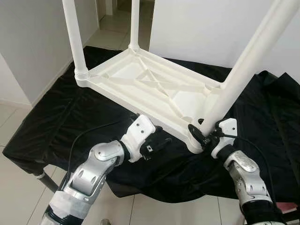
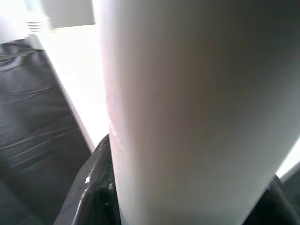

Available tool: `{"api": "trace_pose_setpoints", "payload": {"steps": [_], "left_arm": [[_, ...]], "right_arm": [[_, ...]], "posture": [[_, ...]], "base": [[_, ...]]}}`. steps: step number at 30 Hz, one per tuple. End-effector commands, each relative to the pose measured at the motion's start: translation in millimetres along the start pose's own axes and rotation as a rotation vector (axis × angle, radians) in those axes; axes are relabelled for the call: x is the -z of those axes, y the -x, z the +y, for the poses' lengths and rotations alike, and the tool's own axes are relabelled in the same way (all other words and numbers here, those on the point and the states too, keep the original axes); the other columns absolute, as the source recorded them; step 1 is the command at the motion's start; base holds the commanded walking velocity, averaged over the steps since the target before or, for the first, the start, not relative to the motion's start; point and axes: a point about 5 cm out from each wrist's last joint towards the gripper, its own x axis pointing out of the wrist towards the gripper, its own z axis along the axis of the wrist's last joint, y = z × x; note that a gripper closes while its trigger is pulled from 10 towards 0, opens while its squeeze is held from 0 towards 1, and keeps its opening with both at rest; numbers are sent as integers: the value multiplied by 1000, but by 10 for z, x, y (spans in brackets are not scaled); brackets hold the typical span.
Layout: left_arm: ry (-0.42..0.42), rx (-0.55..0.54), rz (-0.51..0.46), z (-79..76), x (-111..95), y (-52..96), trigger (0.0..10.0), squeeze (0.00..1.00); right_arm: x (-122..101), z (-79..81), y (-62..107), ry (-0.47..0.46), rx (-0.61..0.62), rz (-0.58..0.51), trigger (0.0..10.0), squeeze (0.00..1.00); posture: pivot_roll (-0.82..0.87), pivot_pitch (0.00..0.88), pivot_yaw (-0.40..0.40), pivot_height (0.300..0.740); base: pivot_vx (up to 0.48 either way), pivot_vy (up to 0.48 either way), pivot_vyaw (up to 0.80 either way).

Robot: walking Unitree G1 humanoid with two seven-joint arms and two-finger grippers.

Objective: Building children table

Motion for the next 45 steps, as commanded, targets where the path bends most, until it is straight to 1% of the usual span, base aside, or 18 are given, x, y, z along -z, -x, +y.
{"api": "trace_pose_setpoints", "payload": {"steps": [1, 2, 5, 6, 9, 11, 12, 14, 15, 19, 23, 27, 39, 40, 42, 43, 44, 45], "left_arm": [[8, -2, 20, -30, 41, -1, 10000, 0], [10, 0, 19, -43, 46, -3, 10000, 0], [10, 0, 19, -45, 49, -3, 10000, 0], [11, 0, 18, -47, 51, -7, 10000, 0], [11, 1, 18, -50, 52, -10, 10000, 0], [12, 4, 17, -60, 56, -16, 10000, 0], [12, 4, 17, -60, 56, -16, 10000, 0], [12, 9, 19, -73, 63, -22, 10000, 0], [12, 9, 19, -73, 63, -22, 10000, 0], [8, 12, 17, -80, 55, -28, 10000, 0], [9, 13, 16, -84, 52, -28, 10000, 0], [6, 20, 19, -93, 55, -24, 10000, 0], [4, 22, 18, -93, 50, -23, 10000, 0], [7, 22, 16, -96, 52, -26, 10000, 0], [7, 22, 16, -96, 52, -26, 10000, 0], [8, 25, 15, -98, 53, -33, 10000, 0], [8, 25, 15, -98, 53, -33, 10000, 0], [9, 27, 14, -99, 55, -38, 10000, 0]], "right_arm": [[25, -48, 42, 7, 74, 26, 10000, 0], [-10, -33, 73, -29, 149, -2, 10000, 0], [-25, -30, 92, -48, 187, -17, 10000, 0], [-23, -16, 114, -57, 247, -17, 10000, 0], [-27, -1, 136, -58, 306, -25, 10000, 0], [-5, 50, 186, -34, 426, -14, 10000, 0], [-5, 50, 186, -34, 426, -14, 10000, 0], [54, 144, 208, -31, 504, 12, 10000, 0], [54, 144, 208, -31, 504, 12, 10000, 0], [85, 297, 236, -47, 688, 45, 10000, 0], [55, 357, 199, -91, 664, 15, 10000, 0], [25, 290, 196, -84, 658, 5, 10000, 0], [8, 346, 200, -88, 666, 0, 10000, 0], [-15, 351, 204, -107, 632, -21, 10000, 1000], [-15, 351, 204, -107, 632, -21, 10000, 1000], [-45, 338, 214, -126, 554, -43, 10000, 1000], [-45, 338, 214, -126, 554, -43, 10000, 1000], [-67, 329, 223, -137, 497, -58, 10000, 643]], "posture": [[11, 48, -90, 740], [10, 44, -94, 740], [10, 43, -96, 740], [13, 38, -99, 740], [12, 36, -99, 740], [13, 33, -97, 740], [13, 33, -97, 740], [13, 31, -97, 740], [13, 31, -97, 740], [22, 27, -101, 740], [22, 27, -101, 740], [27, 21, -97, 740], [27, 18, -95, 740], [16, 15, -93, 740], [16, 15, -93, 740], [5, 11, -89, 740], [5, 11, -89, 740], [5, 11, -89, 740]], "base": [[0, 0, 0], [0, 0, 0], [0, 0, 0], [0, 0, 0], [0, 0, 0], [0, 0, 0], [0, 0, 0], [0, 0, 0], [0, 0, 0], [0, 0, 0], [0, 0, 0], [0, 0, 0], [0, 0, 0], [0, 0, 0], [0, 0, 0], [0, 0, 0], [0, 0, 0], [0, 0, 0]]}}
